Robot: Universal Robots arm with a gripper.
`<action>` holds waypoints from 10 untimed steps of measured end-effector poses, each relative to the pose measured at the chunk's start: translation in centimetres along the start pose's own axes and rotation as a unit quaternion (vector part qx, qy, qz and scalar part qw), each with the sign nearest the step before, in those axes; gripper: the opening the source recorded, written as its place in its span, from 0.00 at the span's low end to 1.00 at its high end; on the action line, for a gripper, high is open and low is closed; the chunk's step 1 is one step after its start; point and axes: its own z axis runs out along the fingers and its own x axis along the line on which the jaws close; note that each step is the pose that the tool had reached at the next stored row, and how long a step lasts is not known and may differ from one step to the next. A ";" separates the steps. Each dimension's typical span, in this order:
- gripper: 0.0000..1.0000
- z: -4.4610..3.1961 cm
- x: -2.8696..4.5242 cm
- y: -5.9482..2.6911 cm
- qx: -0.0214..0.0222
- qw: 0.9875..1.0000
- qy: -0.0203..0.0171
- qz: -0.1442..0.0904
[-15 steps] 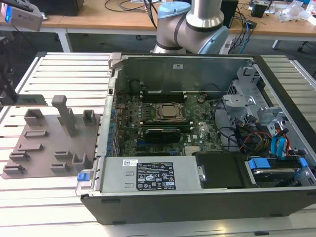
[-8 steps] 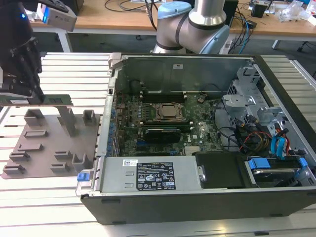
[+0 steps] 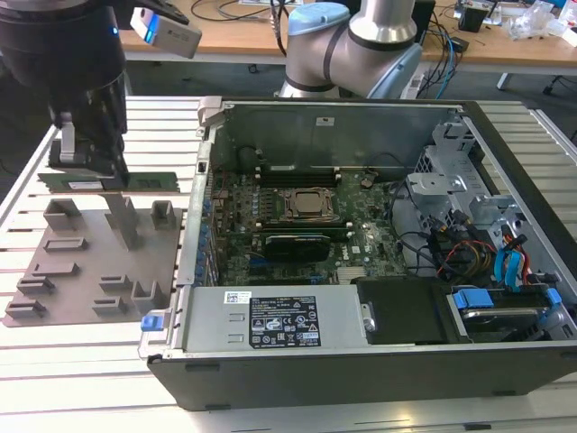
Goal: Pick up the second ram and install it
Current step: 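Pick up the second ram and move it above second insertion slot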
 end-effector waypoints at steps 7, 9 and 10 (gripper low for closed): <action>0.14 -0.15 0.05 -2.64 0.000 1.000 0.000 0.000; 0.14 -0.19 0.07 -3.35 0.000 1.000 0.000 0.000; 0.14 -0.21 0.08 -3.80 0.000 1.000 0.000 0.000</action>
